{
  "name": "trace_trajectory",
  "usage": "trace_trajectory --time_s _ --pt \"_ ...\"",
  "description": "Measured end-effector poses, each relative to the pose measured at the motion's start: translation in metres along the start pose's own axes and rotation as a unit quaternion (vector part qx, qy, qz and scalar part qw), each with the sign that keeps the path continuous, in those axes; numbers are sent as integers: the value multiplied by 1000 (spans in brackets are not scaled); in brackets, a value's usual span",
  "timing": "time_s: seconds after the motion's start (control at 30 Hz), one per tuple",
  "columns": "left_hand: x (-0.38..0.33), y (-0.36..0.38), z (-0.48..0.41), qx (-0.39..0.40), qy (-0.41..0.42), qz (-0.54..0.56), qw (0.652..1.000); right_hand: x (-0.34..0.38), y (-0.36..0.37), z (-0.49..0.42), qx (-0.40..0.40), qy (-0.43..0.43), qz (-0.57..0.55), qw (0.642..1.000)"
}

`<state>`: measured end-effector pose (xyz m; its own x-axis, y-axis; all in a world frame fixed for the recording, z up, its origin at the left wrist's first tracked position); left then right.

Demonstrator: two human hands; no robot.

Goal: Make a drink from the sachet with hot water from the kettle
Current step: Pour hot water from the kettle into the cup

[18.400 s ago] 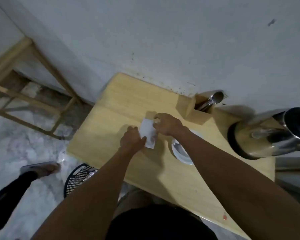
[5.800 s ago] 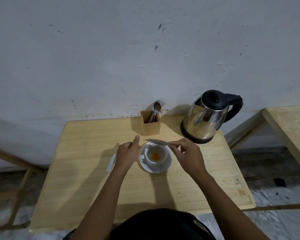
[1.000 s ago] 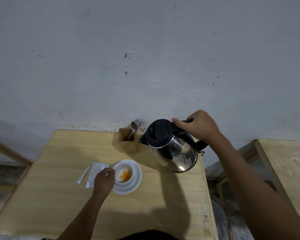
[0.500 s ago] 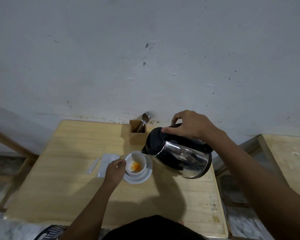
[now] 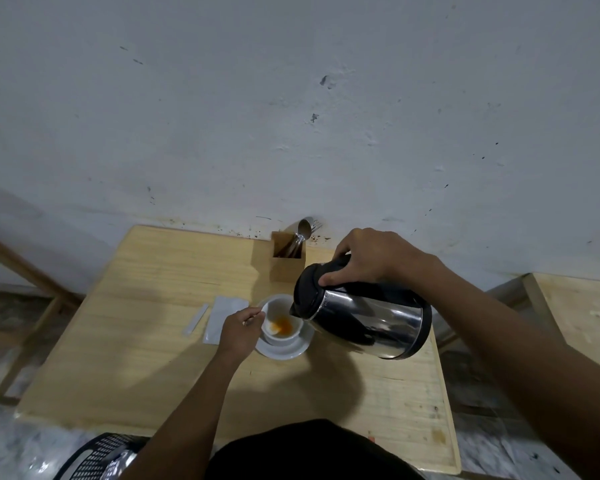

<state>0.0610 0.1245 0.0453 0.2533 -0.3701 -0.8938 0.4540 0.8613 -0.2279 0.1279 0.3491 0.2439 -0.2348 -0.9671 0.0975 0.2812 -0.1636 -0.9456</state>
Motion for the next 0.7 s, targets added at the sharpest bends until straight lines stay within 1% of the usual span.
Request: trace_trajectory --time_s 0.17,0.3,0.7 --pt "1 0 -2 -7 -1 -7 1000 7 -2 -6 18 1 21 1000" --pt "1 0 -2 -10 0 -9 1000 10 -3 -10 11 -3 39 999" --pt "0 0 0 -13 6 -16 1000 11 -11 -14 25 5 49 998"
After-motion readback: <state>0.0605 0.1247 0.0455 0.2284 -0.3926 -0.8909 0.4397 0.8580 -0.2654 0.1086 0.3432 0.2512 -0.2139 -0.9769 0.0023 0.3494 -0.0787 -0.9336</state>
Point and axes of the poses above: each hand's wrist, its own z-axis away from the middle knuckle, its own y-axis out of the palm, x = y × z, the point moved 2 cm from there along -z, towards the middle knuckle, and after that the axes turned 9 degrees about z, right-handed, at the moved point
